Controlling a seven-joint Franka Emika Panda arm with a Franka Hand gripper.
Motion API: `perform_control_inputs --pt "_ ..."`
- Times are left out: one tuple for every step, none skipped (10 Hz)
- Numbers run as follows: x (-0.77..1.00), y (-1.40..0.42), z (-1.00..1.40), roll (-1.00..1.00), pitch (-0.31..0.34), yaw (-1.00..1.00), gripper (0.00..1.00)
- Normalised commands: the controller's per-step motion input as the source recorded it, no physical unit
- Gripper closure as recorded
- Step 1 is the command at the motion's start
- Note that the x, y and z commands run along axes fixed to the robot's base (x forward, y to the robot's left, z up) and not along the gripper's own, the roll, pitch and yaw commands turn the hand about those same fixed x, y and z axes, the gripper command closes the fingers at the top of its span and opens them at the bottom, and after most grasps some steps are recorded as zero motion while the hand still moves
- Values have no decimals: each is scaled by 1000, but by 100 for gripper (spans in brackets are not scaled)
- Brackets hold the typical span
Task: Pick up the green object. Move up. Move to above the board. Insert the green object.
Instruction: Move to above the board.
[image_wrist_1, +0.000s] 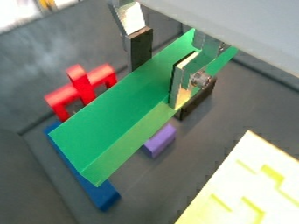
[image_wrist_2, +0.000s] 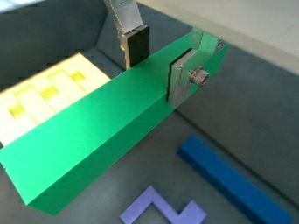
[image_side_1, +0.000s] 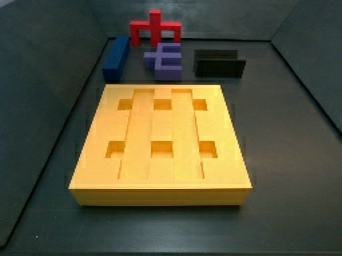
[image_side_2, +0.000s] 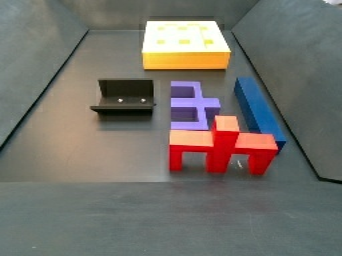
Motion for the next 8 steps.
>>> perform_control_inputs --pt "28 -1 507 -64 61 -9 100" --pt "41 2 257 -60 67 -8 100" --pt "20 4 190 -59 71 -8 100" --pt "414 -1400 342 -10 17 1000 100" --pt "421 -1400 311 7 21 1000 100" --pt "445 -1400 298 11 30 1000 100" --pt "530 -1400 318 4 44 1000 100" --pt "523 -1400 332 10 51 1000 100"
